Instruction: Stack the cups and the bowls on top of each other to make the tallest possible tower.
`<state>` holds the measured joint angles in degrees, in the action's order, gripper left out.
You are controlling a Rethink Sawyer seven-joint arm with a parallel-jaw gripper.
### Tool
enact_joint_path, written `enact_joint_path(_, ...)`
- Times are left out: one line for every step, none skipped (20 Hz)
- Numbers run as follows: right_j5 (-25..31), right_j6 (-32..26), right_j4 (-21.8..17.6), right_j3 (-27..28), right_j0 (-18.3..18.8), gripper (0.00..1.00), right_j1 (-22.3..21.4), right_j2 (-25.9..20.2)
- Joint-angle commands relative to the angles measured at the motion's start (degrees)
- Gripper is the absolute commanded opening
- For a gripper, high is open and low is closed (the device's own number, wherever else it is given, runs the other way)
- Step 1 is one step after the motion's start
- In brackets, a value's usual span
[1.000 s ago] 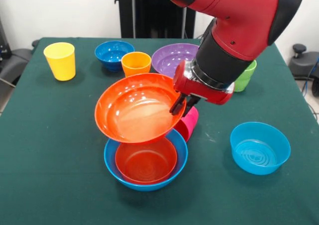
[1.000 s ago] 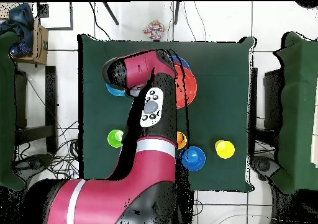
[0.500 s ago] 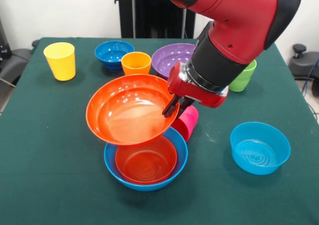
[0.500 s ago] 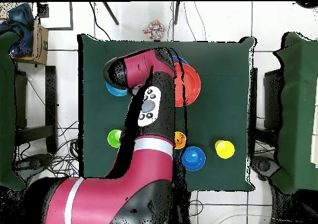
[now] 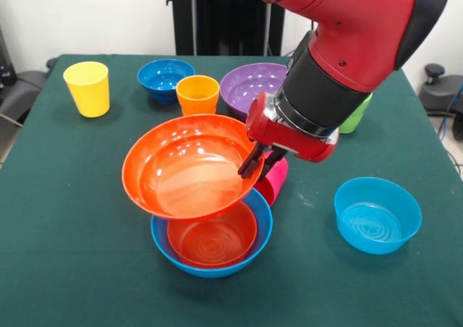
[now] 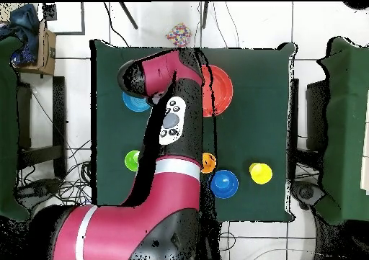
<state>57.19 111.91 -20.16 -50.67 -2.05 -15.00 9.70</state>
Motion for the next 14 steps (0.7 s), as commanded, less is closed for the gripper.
enact_joint_path(0.3, -4.7, -1.6, 3.9, -0.1, 0.0, 0.3, -4.2)
enact_joint_path(0.3, -4.7, -1.7, 4.3, -0.1, 0.0, 0.6, -4.2)
enact_joint_path(-0.2, -4.5, -1.8, 4.2, -0.2, 0.0, 0.7, -4.2)
enact_joint_path(-0.7, -4.3, -2.0, 4.4, -0.3, 0.0, 1.1, -4.1)
enact_joint_path(-1.3, -4.0, -2.0, 4.1, -0.3, 0.0, 1.2, -4.1)
enact_joint_path(-1.9, -3.6, -2.1, 3.8, -0.3, 0.0, 1.3, -4.0)
enact_joint_path(-2.1, -3.5, -2.0, 3.7, -0.3, 0.0, 1.4, -4.1)
enact_joint_path(-2.5, -3.3, -2.0, 3.3, -0.3, 0.0, 1.3, -4.0)
enact_joint_path(-2.8, -2.9, -2.1, 3.0, -0.4, 0.0, 1.3, -3.9)
enact_joint_path(-2.9, -2.7, -2.1, 3.0, -0.5, 0.0, 1.4, -3.8)
enact_joint_path(-3.3, -2.3, -2.2, 2.7, -0.7, 0.0, 1.5, -3.7)
enact_joint_path(-3.6, -1.7, -2.2, 2.2, -0.8, 0.0, 1.6, -3.6)
enact_joint_path(-4.3, -1.1, -2.3, 1.7, -0.9, 0.0, 1.7, -3.5)
enact_joint_path(-5.1, -0.5, -2.4, 1.1, -1.1, 0.0, 1.6, -3.3)
